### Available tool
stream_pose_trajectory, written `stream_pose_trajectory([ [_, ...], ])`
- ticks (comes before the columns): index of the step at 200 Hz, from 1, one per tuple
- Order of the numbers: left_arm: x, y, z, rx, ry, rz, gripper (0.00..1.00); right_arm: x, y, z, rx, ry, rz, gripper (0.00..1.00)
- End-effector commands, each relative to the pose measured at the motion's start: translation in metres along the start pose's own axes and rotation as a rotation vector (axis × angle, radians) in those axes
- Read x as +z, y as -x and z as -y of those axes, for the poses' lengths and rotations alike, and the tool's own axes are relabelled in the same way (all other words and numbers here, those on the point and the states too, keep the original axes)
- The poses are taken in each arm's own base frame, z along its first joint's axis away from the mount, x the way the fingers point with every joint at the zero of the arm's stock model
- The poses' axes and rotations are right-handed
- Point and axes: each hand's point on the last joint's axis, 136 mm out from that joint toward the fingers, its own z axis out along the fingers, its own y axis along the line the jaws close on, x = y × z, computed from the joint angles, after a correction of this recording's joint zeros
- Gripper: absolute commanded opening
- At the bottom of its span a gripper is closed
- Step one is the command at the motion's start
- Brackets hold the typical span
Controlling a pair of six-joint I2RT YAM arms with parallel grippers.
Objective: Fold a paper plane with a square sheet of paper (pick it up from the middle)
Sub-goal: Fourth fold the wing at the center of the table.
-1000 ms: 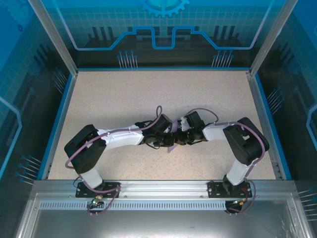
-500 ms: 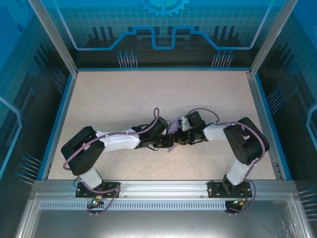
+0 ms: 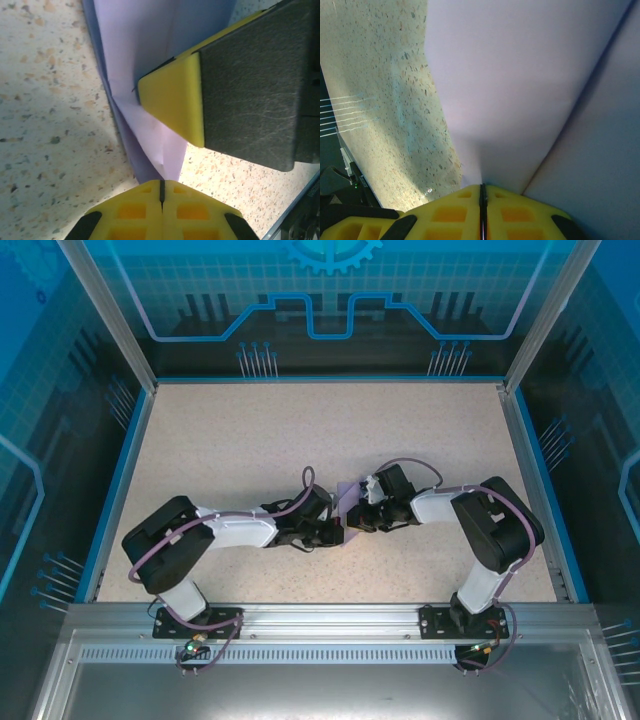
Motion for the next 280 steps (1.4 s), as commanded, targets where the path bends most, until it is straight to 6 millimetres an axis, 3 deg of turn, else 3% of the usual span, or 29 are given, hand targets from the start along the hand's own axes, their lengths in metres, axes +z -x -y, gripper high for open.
stream_pose_trajectory([
  [1, -0.006, 0.011, 0.017, 0.025, -0.036, 0.019, 0.00, 0.003, -0.021, 0.032, 0.065, -0.106, -0.054, 0.10],
  [68, -0.027, 0.020, 0.026, 0.052, -0.017, 0.062, 0.00, 0.003, -0.020, 0.030, 0.060, -0.102, -0.056, 0.10],
  [136, 0.009, 0.010, 0.025, 0.019, -0.084, -0.001, 0.00, -0.001, -0.020, 0.025, 0.058, -0.083, -0.054, 0.10],
  [280, 0.021, -0.003, -0.009, 0.012, 0.019, -0.023, 0.00, -0.004, -0.020, 0.028, 0.049, -0.101, -0.058, 0.10],
])
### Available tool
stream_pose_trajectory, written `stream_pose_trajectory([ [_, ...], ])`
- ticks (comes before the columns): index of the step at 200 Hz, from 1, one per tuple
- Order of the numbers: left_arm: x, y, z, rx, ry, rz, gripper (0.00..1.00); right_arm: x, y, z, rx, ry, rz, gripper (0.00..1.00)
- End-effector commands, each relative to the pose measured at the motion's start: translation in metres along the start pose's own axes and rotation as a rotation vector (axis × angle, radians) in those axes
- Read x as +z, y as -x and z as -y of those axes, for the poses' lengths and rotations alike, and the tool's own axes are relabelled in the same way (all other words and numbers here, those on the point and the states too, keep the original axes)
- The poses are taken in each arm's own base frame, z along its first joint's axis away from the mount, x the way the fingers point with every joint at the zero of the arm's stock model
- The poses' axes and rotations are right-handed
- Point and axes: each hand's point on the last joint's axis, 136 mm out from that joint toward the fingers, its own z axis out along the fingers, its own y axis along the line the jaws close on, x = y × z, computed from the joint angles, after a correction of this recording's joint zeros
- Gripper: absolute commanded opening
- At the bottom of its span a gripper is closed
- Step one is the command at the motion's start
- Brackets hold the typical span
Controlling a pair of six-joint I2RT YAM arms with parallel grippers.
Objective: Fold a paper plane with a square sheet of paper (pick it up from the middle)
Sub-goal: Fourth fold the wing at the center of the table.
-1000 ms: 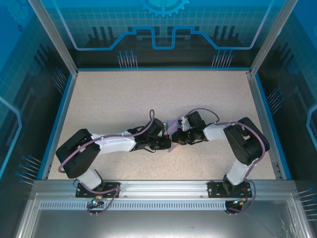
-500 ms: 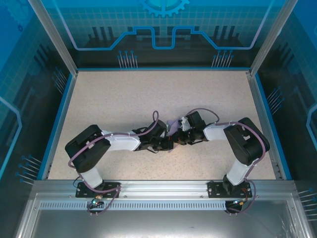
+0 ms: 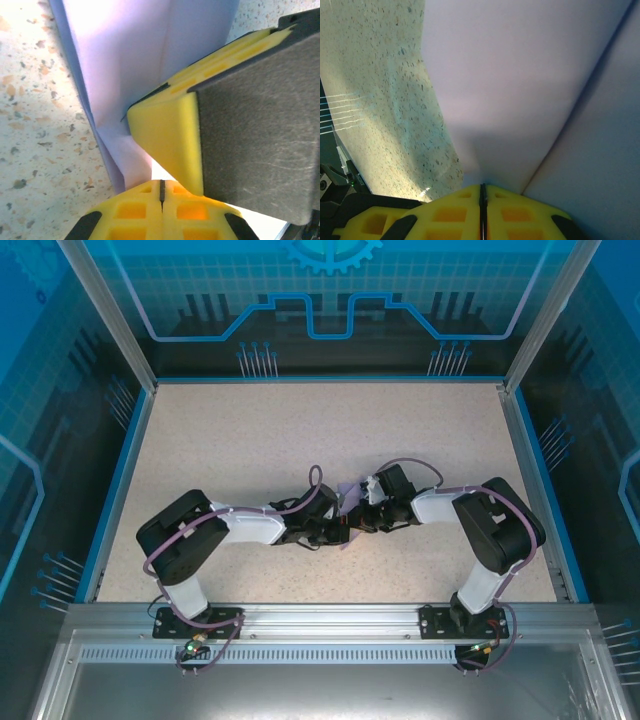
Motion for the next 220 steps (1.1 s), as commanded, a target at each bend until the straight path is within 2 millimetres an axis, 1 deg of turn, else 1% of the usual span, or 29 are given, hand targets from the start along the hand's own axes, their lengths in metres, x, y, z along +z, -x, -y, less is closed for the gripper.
stream_pose_trajectory([
  [1, 0.003, -0.007, -0.012, 0.006, 0.031, -0.015, 0.00, -0.001, -0.018, 0.027, 0.056, -0.092, -0.051, 0.10],
  [30, 0.008, -0.012, -0.017, -0.007, 0.038, -0.031, 0.00, -0.002, -0.018, 0.029, 0.061, -0.097, -0.050, 0.10],
  [70, 0.016, -0.020, -0.021, -0.023, 0.028, -0.062, 0.00, -0.005, -0.015, 0.025, 0.054, -0.084, -0.041, 0.10],
  [85, 0.018, -0.023, -0.024, -0.030, 0.031, -0.071, 0.00, -0.008, -0.011, 0.021, 0.050, -0.078, -0.031, 0.10],
  [123, 0.017, -0.032, -0.037, -0.021, 0.082, -0.094, 0.00, -0.015, -0.002, 0.013, 0.041, -0.063, -0.008, 0.11],
  [148, 0.018, -0.036, -0.043, -0.022, 0.097, -0.102, 0.00, -0.018, 0.003, -0.002, 0.038, -0.009, 0.005, 0.11],
  [170, 0.018, -0.038, -0.045, -0.015, 0.105, -0.105, 0.00, -0.022, 0.002, -0.014, 0.040, 0.030, 0.012, 0.11],
  [191, 0.018, -0.038, -0.043, -0.009, 0.097, -0.105, 0.00, -0.023, -0.002, -0.019, 0.048, 0.050, 0.008, 0.11],
  [210, 0.017, -0.037, -0.043, -0.005, 0.097, -0.104, 0.00, -0.017, -0.007, -0.019, 0.053, 0.047, -0.009, 0.11],
  [220, 0.017, -0.037, -0.042, -0.003, 0.094, -0.106, 0.00, -0.013, -0.011, -0.015, 0.062, 0.038, -0.025, 0.11],
])
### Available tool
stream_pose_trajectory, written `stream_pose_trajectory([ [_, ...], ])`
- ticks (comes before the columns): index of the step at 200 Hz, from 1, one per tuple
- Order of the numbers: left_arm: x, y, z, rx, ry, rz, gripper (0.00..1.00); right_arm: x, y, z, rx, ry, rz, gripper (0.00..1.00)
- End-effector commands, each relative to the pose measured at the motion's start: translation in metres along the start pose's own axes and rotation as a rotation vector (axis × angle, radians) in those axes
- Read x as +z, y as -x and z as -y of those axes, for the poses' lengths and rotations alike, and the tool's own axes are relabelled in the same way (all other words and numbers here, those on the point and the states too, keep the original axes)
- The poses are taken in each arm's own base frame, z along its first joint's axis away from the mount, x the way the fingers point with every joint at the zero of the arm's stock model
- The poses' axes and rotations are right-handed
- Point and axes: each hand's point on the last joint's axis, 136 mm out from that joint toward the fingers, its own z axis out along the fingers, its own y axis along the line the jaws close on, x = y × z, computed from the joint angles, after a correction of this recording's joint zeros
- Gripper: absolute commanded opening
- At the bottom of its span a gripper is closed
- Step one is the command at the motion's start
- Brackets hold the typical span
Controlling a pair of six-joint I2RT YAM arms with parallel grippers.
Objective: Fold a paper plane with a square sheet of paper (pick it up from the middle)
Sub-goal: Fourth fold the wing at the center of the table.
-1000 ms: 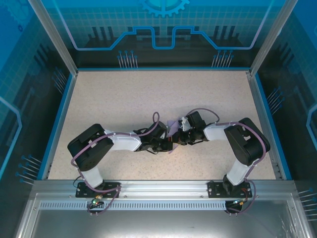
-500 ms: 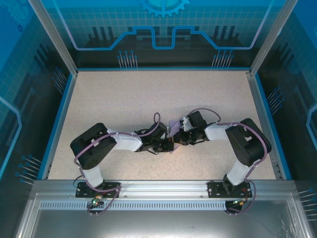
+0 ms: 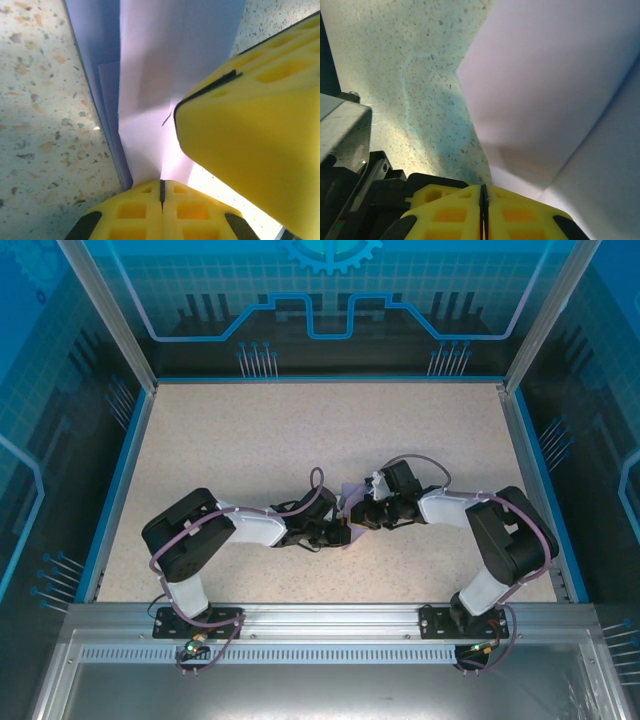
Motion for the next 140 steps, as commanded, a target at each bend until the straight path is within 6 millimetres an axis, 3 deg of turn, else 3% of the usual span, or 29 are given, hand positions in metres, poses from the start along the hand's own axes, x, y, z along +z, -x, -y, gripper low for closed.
stream_pose_trajectory([
  [1, 0.006, -0.034, -0.041, -0.014, 0.132, -0.101, 0.00, 0.007, -0.015, 0.002, 0.031, 0.006, -0.050, 0.11],
  [92, -0.009, -0.037, -0.019, 0.025, 0.114, -0.097, 0.00, 0.016, -0.025, 0.046, 0.069, -0.150, -0.090, 0.11],
  [140, -0.009, -0.049, -0.016, 0.035, 0.126, -0.113, 0.00, 0.014, -0.026, 0.054, 0.055, -0.194, -0.090, 0.10],
])
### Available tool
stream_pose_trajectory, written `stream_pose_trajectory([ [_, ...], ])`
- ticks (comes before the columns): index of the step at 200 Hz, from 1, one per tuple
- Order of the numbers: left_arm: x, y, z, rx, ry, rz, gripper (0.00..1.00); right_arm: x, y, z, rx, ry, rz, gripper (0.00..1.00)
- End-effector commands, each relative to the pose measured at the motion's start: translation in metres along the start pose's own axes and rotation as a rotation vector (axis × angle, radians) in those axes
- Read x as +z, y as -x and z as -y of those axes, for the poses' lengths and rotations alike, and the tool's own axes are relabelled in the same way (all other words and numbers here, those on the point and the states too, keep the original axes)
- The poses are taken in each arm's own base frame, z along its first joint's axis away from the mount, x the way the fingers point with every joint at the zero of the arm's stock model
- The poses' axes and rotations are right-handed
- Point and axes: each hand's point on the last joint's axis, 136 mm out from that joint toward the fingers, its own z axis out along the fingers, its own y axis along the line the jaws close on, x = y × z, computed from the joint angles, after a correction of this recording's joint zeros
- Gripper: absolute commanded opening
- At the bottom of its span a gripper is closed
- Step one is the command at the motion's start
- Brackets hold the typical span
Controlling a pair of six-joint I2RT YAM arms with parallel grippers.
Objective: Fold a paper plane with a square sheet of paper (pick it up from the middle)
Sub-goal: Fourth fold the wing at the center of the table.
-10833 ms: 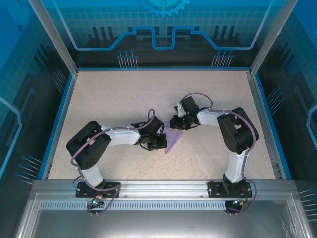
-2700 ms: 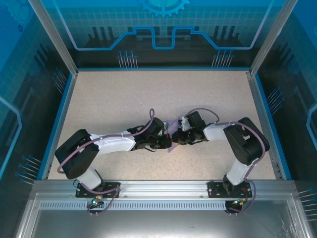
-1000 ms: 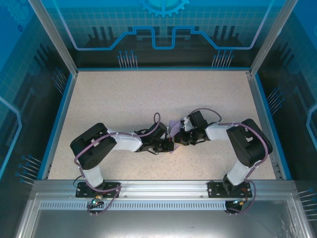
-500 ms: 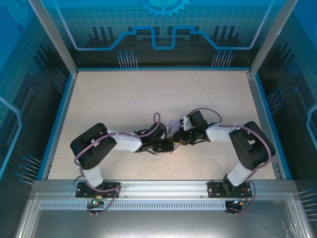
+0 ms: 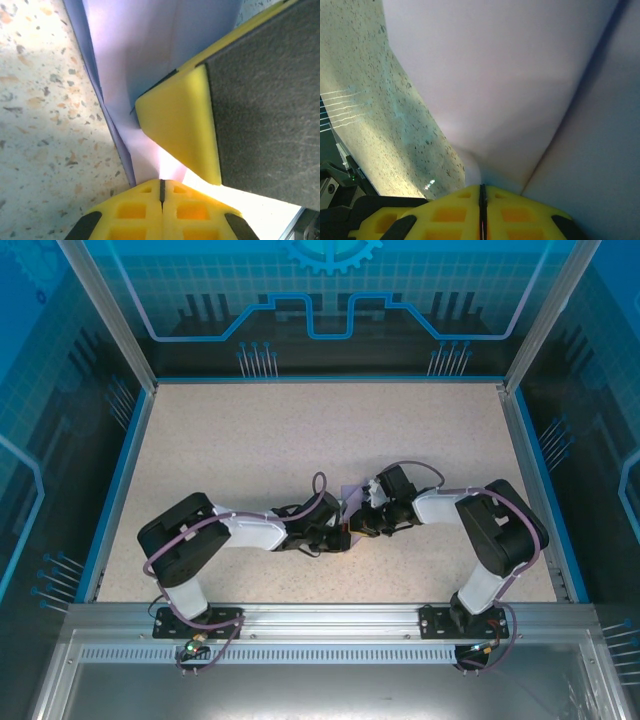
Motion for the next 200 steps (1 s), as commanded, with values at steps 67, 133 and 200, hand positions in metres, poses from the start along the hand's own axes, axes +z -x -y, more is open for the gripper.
stream_pose_trajectory([
  [67, -0.005, -0.043, -0.025, -0.002, 0.102, -0.114, 0.00, 0.004, -0.010, 0.034, 0.030, -0.133, -0.023, 0.10],
  [133, -0.003, -0.059, -0.032, -0.008, 0.122, -0.157, 0.00, 0.004, -0.009, 0.035, 0.030, -0.138, -0.022, 0.11],
  [200, -0.012, -0.068, -0.031, 0.013, 0.145, -0.187, 0.00, 0.002, -0.008, 0.033, 0.021, -0.136, -0.018, 0.10],
])
